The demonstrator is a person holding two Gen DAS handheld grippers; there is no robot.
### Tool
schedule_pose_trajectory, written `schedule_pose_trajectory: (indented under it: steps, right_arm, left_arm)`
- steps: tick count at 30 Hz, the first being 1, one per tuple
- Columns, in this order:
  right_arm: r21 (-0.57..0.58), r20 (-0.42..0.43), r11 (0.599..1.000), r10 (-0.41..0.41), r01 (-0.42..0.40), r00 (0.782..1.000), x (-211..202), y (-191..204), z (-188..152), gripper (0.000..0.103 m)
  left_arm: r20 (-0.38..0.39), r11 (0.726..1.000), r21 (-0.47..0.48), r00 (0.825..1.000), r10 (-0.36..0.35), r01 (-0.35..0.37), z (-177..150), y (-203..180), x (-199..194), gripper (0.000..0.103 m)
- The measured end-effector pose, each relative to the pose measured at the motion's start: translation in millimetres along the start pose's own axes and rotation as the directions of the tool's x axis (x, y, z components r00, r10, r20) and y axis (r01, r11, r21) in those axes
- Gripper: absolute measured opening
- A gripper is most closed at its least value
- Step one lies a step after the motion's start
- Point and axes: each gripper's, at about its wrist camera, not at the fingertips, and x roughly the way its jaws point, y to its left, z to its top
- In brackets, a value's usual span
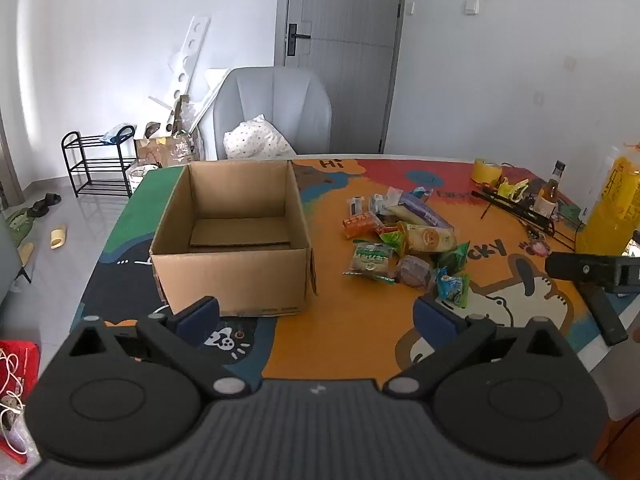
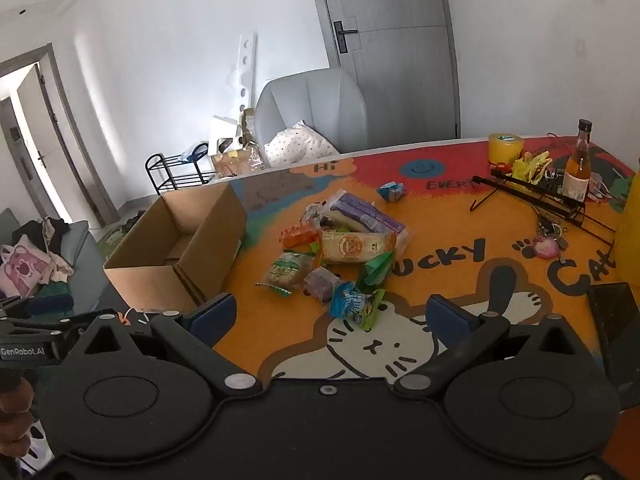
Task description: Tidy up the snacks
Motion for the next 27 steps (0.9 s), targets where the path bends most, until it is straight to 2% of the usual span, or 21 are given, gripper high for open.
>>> schedule_pose_trajectory:
  steps: [16, 18, 27]
  right_arm:
    - [-0.015, -0.005, 1.000, 0.000, 0.000, 1.000, 2, 5, -2, 0.103]
    - [-0.018, -0.007, 1.000, 0.001, -0.002, 1.000, 3, 6, -2, 0.103]
    - [-0.024, -0.013, 1.000, 0.002, -0.002, 1.000, 3, 6, -4, 0.103]
  left_arm:
    - [0.007, 1.000, -0.020, 1.000, 0.004, -0.003, 6, -4, -4, 0.103]
    - [0.006, 0.999, -0.034, 1.000, -0.007, 0.007, 1, 6, -1, 0.103]
    - [0.000, 0.999, -0.037, 1.000, -0.011, 0.011, 0, 8, -2, 0.103]
